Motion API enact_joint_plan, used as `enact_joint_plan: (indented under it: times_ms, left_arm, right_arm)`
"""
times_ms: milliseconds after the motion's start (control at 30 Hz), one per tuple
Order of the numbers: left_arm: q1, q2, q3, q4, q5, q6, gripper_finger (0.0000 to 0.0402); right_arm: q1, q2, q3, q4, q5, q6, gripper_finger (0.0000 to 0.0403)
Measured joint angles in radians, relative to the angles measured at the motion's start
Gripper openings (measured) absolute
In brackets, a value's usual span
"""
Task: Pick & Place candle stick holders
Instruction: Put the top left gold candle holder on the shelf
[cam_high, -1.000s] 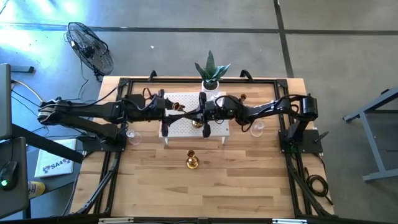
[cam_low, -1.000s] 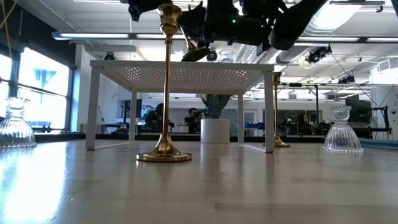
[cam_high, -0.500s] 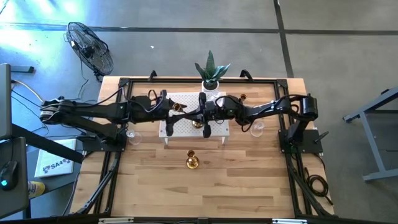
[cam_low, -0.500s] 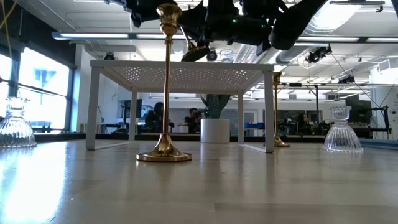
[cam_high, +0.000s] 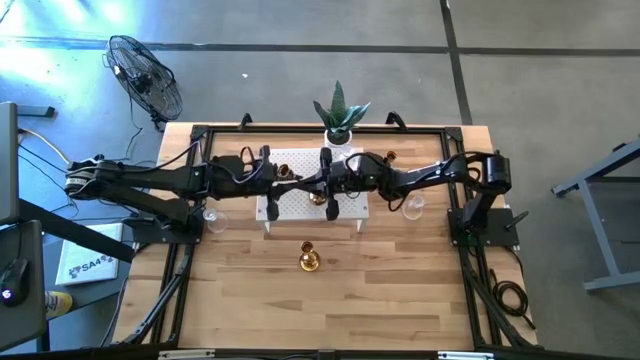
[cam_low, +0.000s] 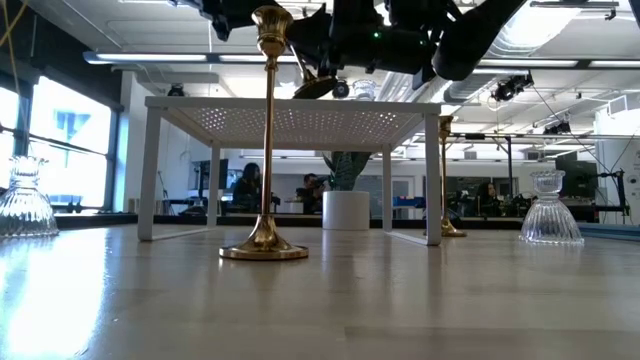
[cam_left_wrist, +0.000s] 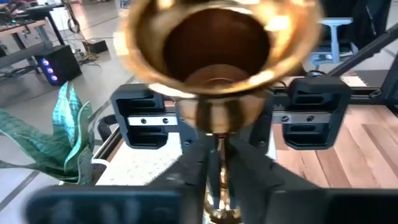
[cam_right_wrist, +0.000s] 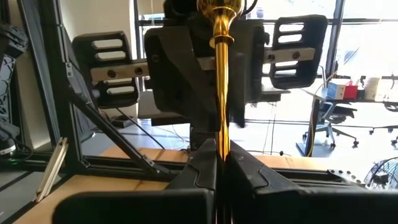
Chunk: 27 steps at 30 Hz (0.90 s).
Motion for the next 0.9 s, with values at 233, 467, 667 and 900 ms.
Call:
enact_joint_plan:
  times_ms: [233,467,667,900]
  left_arm:
    - [0.000,0.000,0.000,-0.006,0.015,0.004,0.0017]
    - [0.000,0.000,-0.001,-0.010,0.004,0.014,0.0006]
    - [0.000,0.000,-0.001,-0.012,0.001,0.014,0.0005]
    - [0.001,0.000,-0.001,-0.021,-0.001,0.014,0.0005]
  right_arm:
    - [0.000,0.000,0.000,-0.015,-0.013,-0.002,0.0009]
    - [0.000,0.000,0.002,-0.033,-0.002,0.008,0.0040]
    - [0.004,0.000,0.002,-0.046,-0.002,0.008,0.0064]
    - [0.012,0.000,0.002,-0.065,0.002,0.007,0.0130]
